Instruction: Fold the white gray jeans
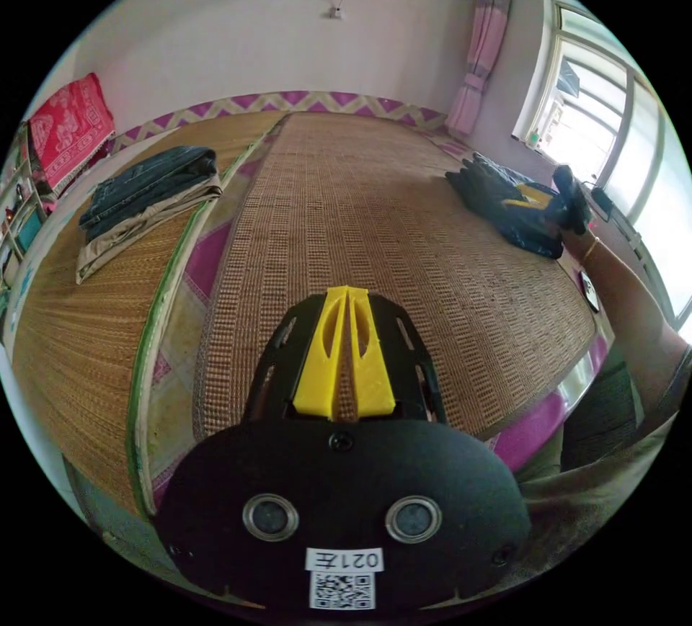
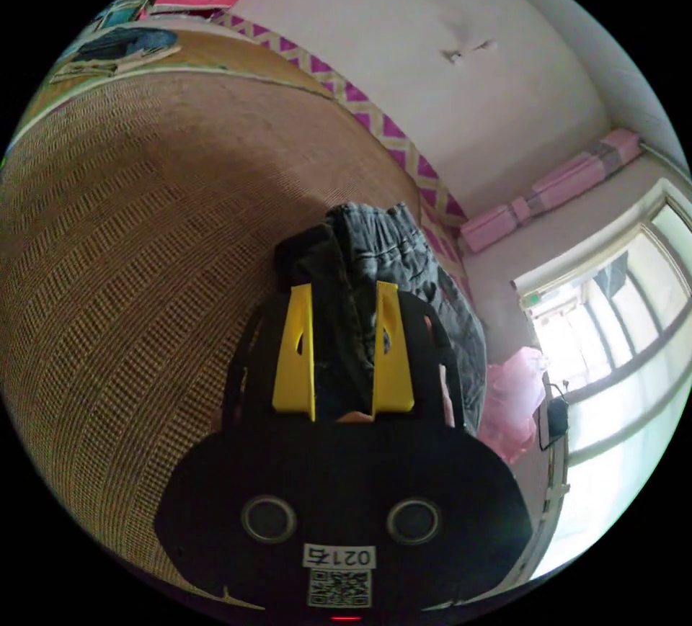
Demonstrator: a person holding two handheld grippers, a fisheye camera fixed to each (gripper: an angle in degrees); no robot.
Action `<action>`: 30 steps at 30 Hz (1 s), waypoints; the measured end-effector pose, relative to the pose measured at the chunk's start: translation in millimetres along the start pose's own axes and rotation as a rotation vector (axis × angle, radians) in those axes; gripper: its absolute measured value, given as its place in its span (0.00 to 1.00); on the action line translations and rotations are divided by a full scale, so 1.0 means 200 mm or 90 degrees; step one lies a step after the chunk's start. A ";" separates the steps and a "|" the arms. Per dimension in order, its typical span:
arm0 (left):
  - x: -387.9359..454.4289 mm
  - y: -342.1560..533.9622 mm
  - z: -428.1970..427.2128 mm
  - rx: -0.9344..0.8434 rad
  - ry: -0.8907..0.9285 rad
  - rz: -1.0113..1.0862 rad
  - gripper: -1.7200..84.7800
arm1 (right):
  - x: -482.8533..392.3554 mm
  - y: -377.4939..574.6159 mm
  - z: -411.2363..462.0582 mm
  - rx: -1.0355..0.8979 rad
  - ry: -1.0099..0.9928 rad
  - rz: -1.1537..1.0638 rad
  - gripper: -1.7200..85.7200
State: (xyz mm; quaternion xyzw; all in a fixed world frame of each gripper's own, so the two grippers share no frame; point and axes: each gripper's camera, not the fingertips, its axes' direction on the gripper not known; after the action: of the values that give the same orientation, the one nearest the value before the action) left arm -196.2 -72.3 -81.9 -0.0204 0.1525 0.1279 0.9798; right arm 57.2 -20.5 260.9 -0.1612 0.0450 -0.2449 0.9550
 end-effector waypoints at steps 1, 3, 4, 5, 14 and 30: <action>0.01 0.01 0.00 -0.002 -0.003 0.001 0.01 | 0.00 -0.02 0.02 -0.002 0.004 0.001 0.16; 0.02 0.02 -0.01 -0.001 -0.008 -0.001 0.01 | -0.01 -0.05 0.04 -0.009 0.014 0.006 0.15; 0.02 0.03 -0.01 -0.003 -0.010 -0.002 0.01 | -0.02 -0.07 0.05 -0.014 0.024 0.001 0.15; 0.02 0.04 -0.01 -0.006 -0.009 -0.006 0.01 | -0.04 -0.08 0.05 -0.016 0.035 -0.001 0.14; 0.01 0.09 -0.01 -0.018 0.008 -0.032 0.01 | 0.02 -0.08 0.00 0.000 0.002 0.063 0.13; -0.01 0.17 -0.04 -0.021 0.018 -0.046 0.01 | 0.41 -0.03 -0.20 0.050 -0.063 0.218 0.05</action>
State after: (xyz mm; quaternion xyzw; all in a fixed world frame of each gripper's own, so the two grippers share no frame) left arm -208.8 -39.8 -88.2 -0.0439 0.1637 0.0947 0.9810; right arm 119.3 -77.3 224.7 -0.1256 0.0148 -0.0722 0.9893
